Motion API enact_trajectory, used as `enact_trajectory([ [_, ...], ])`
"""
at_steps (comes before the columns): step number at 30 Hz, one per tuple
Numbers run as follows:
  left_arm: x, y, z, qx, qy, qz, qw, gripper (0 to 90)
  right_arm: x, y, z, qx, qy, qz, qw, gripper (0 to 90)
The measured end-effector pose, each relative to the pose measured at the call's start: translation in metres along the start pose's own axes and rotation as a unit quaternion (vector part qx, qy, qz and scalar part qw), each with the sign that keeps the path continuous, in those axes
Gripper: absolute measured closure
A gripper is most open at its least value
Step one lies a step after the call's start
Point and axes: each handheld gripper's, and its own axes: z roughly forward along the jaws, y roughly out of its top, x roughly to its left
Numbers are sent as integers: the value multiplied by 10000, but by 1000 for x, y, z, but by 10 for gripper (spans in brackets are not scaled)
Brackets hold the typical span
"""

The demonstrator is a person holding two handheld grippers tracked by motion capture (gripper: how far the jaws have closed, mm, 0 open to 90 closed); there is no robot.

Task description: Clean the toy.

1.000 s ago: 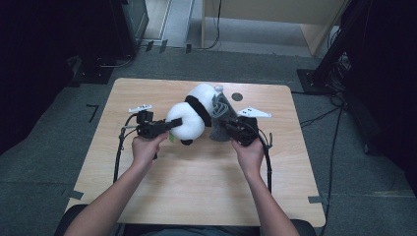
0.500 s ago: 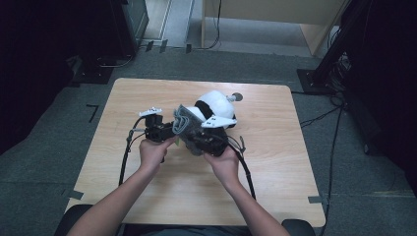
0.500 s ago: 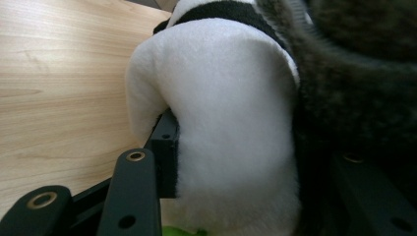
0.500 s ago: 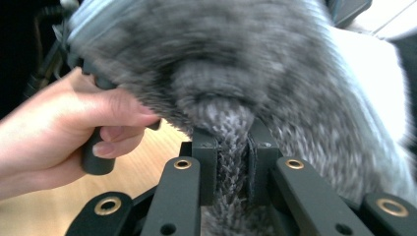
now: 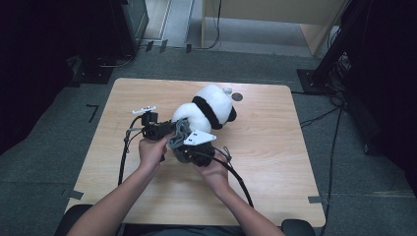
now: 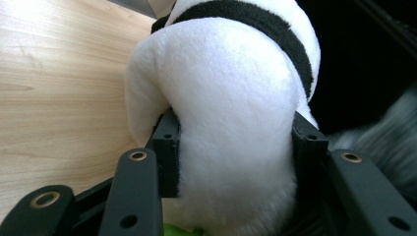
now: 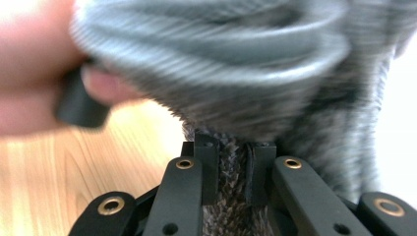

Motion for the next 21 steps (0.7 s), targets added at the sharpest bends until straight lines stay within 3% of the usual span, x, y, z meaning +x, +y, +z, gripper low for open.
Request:
enact_trajectory([
  [5,-2,2,-3,-43,-180,-57,9998,517,-7,-17,19,324,-163,98,9993,807],
  [8,-1,1,-3,30,-217,-39,9998,516,-24,-25,18,270,-164,545,9980,808],
  [10,0,1,-2,44,-220,-16,9997,516,-34,-27,15,261,-153,700,9971,808],
  [18,5,4,-8,-48,-177,18,9998,516,-49,-31,6,366,-408,707,9960,807],
  [21,10,6,-10,-5,-316,-93,9995,515,-57,-32,0,360,-516,803,9948,807],
])
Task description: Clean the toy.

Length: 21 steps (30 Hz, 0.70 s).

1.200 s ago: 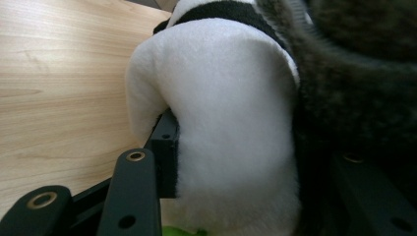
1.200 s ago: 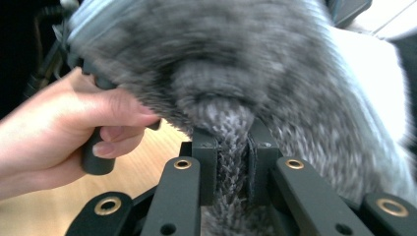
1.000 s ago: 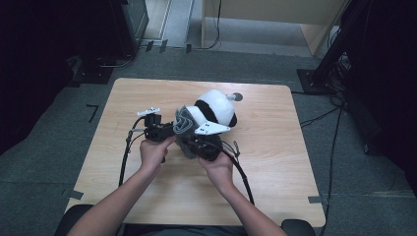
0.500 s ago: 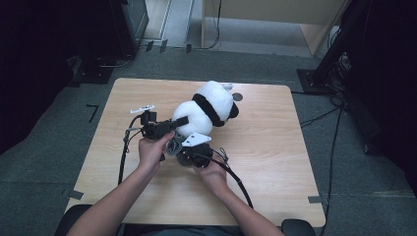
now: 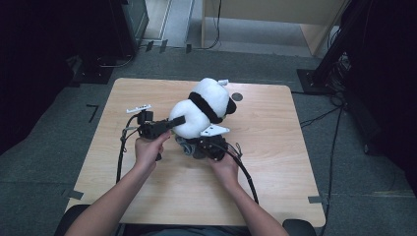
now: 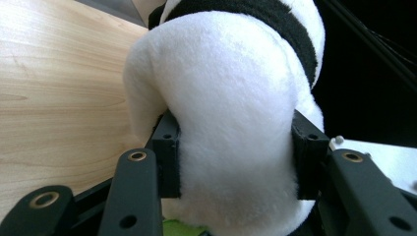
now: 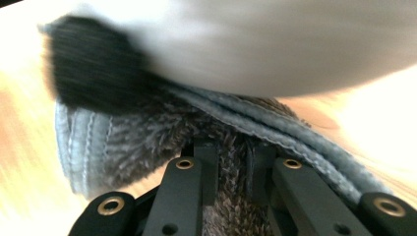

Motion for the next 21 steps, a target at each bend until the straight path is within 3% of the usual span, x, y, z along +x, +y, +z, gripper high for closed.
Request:
enact_trajectory([
  [5,2,4,-4,41,18,84,10000,516,-11,2,-8,7,-257,13,9997,807],
  [11,3,6,-7,142,86,161,9997,516,-38,2,-22,-111,-535,392,9977,807],
  [14,4,6,-6,114,-32,86,9999,514,-50,3,-31,-219,-599,539,9965,807],
  [17,1,7,-8,63,-46,149,9999,515,-61,5,-40,-352,-689,637,9950,806],
  [21,5,10,-12,38,-32,154,9999,516,-80,5,-51,-297,-704,965,9924,806],
])
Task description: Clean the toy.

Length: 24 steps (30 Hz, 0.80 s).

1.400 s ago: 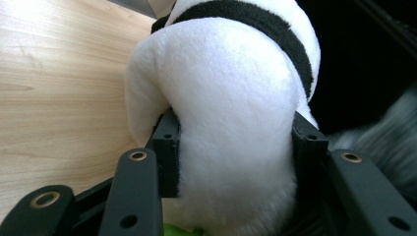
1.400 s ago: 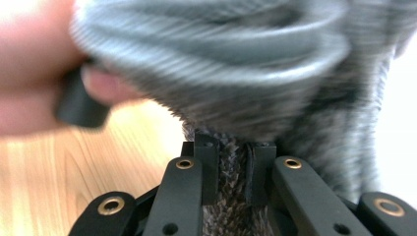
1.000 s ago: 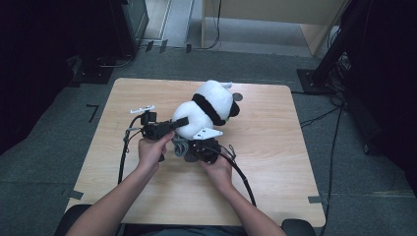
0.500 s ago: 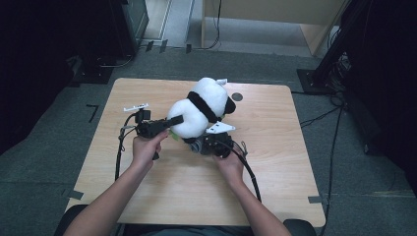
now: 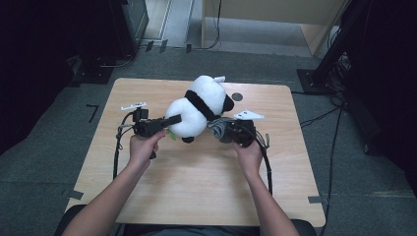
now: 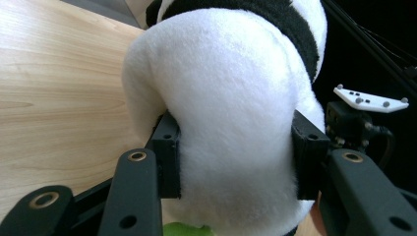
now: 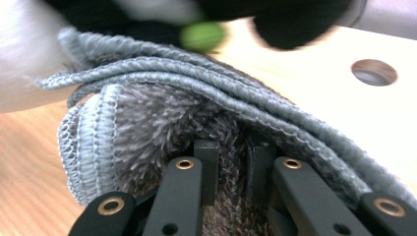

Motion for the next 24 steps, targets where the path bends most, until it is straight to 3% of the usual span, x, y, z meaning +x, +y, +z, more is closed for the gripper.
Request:
enact_trajectory([
  [6,8,5,-5,19,292,187,9994,521,-23,2,-11,24,-136,307,9994,797],
  [11,15,8,-8,-17,500,289,9983,522,-31,2,-14,152,-192,322,9992,790],
  [14,18,10,-10,-69,650,443,9969,522,-33,4,-17,173,-225,317,9991,787],
  [16,24,15,-14,-86,882,543,9946,522,-39,6,-22,153,-281,351,9989,788],
  [20,34,21,-20,-197,1022,470,9935,522,-47,7,-29,89,-316,413,9986,788],
  [24,44,28,-27,-274,1274,501,9902,522,-54,8,-34,115,-366,420,9984,787],
])
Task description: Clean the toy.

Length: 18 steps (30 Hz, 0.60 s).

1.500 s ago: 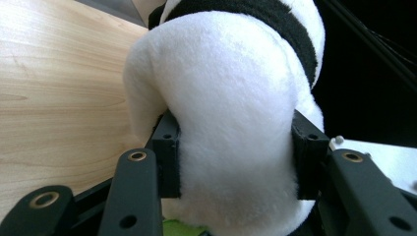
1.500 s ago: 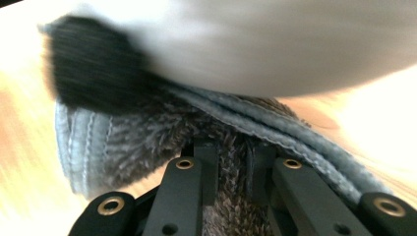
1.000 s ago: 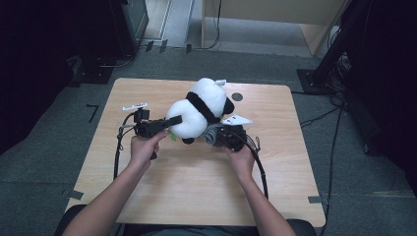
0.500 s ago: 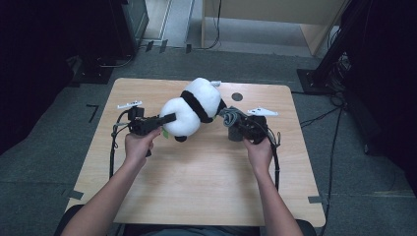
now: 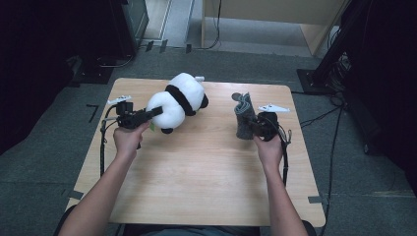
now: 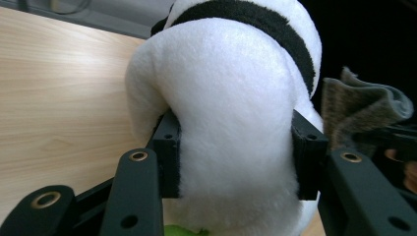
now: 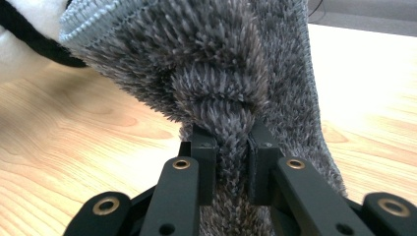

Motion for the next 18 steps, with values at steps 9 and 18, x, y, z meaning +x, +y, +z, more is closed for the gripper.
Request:
enact_trajectory([
  [9,23,6,-3,-54,379,-54,9993,522,-19,2,-9,5,-182,79,9998,786],
  [18,38,12,-8,-120,652,21,9978,521,-43,2,-21,-33,-379,233,9990,783],
])
